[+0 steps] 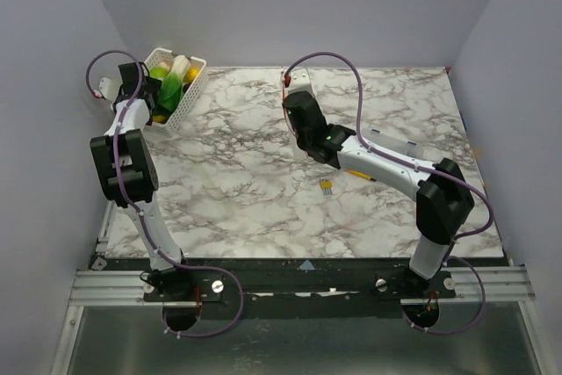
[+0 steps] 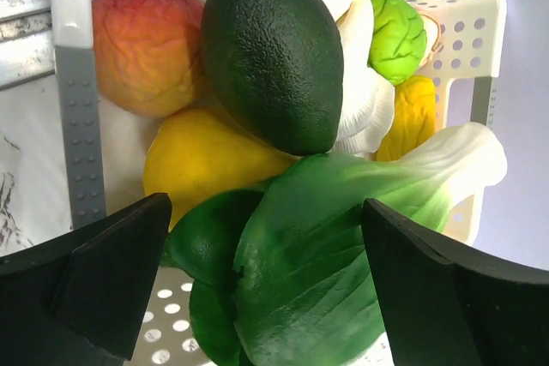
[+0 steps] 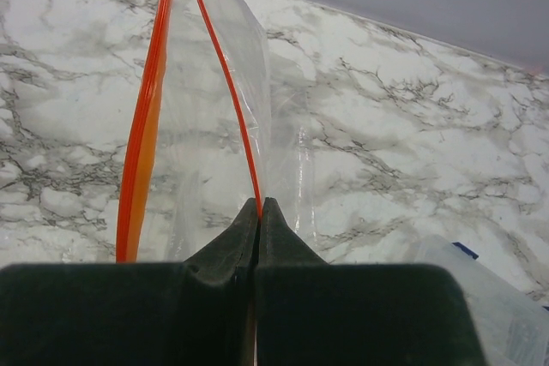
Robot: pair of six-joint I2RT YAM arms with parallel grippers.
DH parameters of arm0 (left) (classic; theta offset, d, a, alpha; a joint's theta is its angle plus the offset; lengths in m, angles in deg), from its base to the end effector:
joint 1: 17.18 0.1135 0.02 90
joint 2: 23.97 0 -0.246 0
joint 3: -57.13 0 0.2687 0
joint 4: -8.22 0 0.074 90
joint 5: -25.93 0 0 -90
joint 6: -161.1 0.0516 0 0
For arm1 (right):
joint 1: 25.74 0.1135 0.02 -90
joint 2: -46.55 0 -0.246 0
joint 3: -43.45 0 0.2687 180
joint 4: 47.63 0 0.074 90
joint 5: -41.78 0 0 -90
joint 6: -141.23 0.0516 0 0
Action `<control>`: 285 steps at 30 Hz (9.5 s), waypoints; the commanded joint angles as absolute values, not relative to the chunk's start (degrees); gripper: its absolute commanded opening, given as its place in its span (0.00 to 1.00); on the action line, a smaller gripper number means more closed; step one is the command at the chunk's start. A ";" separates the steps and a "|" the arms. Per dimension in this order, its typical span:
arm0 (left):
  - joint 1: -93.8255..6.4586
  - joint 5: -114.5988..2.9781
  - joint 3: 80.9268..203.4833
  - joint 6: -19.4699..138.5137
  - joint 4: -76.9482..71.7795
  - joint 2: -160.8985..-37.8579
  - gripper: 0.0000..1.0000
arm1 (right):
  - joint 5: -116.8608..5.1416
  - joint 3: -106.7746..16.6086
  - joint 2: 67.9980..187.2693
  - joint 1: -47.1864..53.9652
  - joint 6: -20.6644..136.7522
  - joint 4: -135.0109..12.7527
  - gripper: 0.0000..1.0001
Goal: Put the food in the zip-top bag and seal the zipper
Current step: Move the bin to the center of the board, then pick up the fake fruit from the bin, then place the fake fruit in the zipper food storage bag, then pick up the fake fruit from the bin, then place the fake fruit in the zipper food storage bag.
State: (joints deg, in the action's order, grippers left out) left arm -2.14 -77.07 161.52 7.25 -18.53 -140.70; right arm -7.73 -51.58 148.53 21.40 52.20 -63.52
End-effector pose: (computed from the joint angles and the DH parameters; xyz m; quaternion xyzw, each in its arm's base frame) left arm 0.4698 0.1383 0.1974 -0.6075 0.6619 -0.0834 0.4311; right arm 0.3253 0.3013 0.2777 -0.1304 0.7941 -0.0517 0.5914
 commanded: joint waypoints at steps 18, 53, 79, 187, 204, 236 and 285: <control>-9.06 -71.07 160.00 -0.81 -42.42 -138.81 0.99 | -10.40 -49.62 145.83 21.11 52.80 -61.58 0.01; -22.09 -83.02 157.22 27.89 -46.34 -118.98 0.98 | -14.71 -48.10 143.62 21.11 54.12 -61.83 0.01; -14.39 -63.63 162.52 -0.88 -45.13 -136.30 0.87 | -14.51 -48.64 144.32 21.20 53.69 -63.38 0.01; -23.63 -44.36 132.44 47.62 -26.90 -89.58 0.90 | -20.38 -52.64 140.24 19.80 71.01 -77.16 0.01; -13.22 -62.13 149.77 50.12 -37.70 -116.19 0.73 | -21.09 -49.19 138.51 19.26 63.80 -72.71 0.01; -15.25 -74.18 171.27 55.13 -52.60 -145.41 0.64 | -23.45 -46.18 139.75 19.09 63.22 -69.85 0.01; -32.89 -36.05 131.98 36.04 -11.06 -83.60 0.00 | -28.23 -46.44 138.06 19.09 66.10 -71.83 0.01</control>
